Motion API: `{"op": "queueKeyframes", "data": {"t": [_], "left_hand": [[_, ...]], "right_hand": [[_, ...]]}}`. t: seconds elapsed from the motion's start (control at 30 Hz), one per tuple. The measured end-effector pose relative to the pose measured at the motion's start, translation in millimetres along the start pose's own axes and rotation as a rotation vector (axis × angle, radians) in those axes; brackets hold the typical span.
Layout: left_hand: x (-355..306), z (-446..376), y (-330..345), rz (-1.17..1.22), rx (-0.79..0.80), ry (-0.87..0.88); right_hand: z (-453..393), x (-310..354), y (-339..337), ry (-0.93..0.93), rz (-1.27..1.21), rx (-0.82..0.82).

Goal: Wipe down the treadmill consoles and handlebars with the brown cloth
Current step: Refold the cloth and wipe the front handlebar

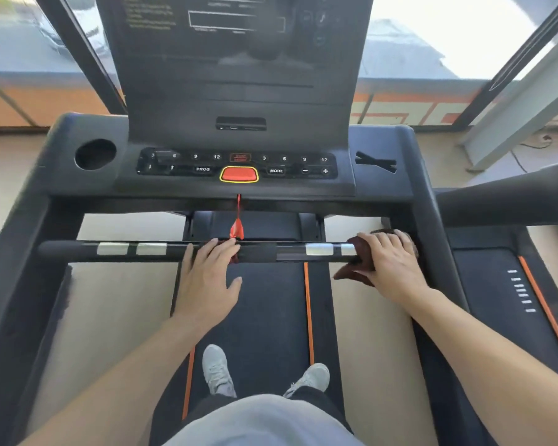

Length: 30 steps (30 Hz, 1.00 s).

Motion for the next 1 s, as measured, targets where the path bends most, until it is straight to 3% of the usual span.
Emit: {"op": "queueKeyframes", "data": {"t": [0.13, 0.27, 0.33, 0.43, 0.6, 0.77, 0.9, 1.0], "left_hand": [[2, 4, 5, -0.05, 0.046, 0.113], [3, 2, 4, -0.078, 0.054, 0.179], [5, 1, 0, -0.088, 0.053, 0.218], [12, -1, -5, -0.085, 0.054, 0.263], [15, -5, -4, -0.113, 0.089, 0.299], [15, -6, -4, -0.081, 0.073, 0.299], [19, -1, 3, -0.014, 0.107, 0.271], [18, 3, 5, 0.074, 0.103, 0.2]], "right_hand": [[-6, 38, -1, -0.03, -0.143, -0.004], [-29, 158, 5, -0.174, -0.274, -0.102], [-44, 220, 13, -0.199, -0.257, -0.086], [-56, 255, 22, -0.141, -0.169, -0.065], [-50, 220, 20, -0.125, -0.01, -0.089], [-41, 155, 5, 0.067, 0.023, -0.072], [-12, 65, 2, 0.26, -0.006, -0.028], [-19, 53, 3, 0.344, -0.186, -0.017]]}}
Point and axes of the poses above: each hand's wrist, its own z-axis away from the middle knuckle, its own y-axis out of the palm, x = y × z, the point moved 9 cm from there along -z, towards the middle knuckle, and after that the axes turned 7 degrees about -y, right-handed, at the moved point
